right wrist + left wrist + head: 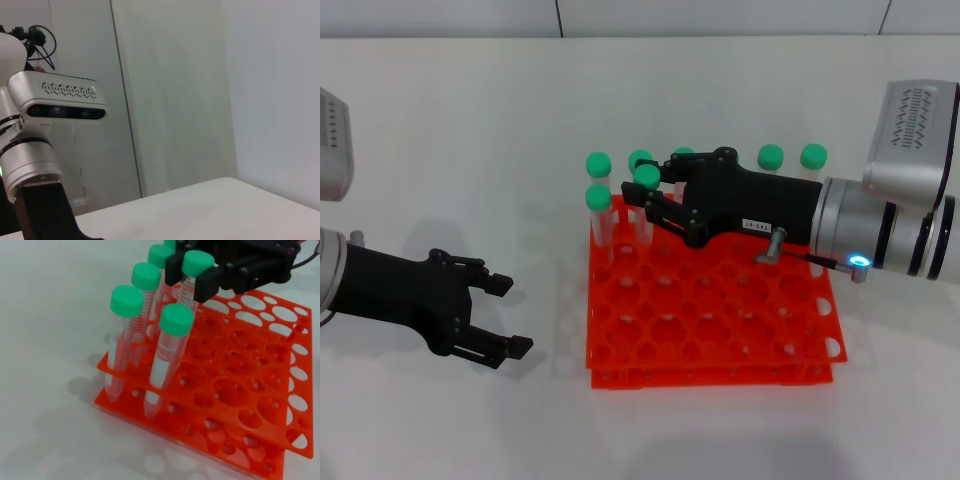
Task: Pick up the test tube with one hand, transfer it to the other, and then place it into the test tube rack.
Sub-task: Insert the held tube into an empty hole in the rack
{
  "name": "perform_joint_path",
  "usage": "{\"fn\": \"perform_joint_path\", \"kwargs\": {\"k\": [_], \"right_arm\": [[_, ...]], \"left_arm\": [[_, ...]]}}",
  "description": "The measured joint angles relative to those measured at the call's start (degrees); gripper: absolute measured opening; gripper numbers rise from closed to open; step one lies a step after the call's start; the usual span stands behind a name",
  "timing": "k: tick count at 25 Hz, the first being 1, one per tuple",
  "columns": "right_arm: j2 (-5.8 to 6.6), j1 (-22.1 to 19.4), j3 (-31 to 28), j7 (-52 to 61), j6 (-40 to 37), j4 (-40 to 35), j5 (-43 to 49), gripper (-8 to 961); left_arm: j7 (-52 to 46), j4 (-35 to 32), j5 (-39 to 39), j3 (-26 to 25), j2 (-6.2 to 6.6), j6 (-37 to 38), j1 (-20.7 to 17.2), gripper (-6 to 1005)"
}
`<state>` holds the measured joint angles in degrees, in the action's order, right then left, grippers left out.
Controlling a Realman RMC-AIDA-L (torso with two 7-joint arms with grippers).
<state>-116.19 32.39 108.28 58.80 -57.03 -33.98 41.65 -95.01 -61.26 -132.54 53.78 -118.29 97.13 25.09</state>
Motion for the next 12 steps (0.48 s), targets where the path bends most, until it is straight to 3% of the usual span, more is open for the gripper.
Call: {"fn": "perform_joint_path", "kwargs": {"k": [12], "right_arm": [[0.17,0.3,0.0,0.0,-0.4,0.2,0.0,265]], "left_arm": [[0.0,0.0,0.0,0.0,0.0,0.0,0.0,874]]}}
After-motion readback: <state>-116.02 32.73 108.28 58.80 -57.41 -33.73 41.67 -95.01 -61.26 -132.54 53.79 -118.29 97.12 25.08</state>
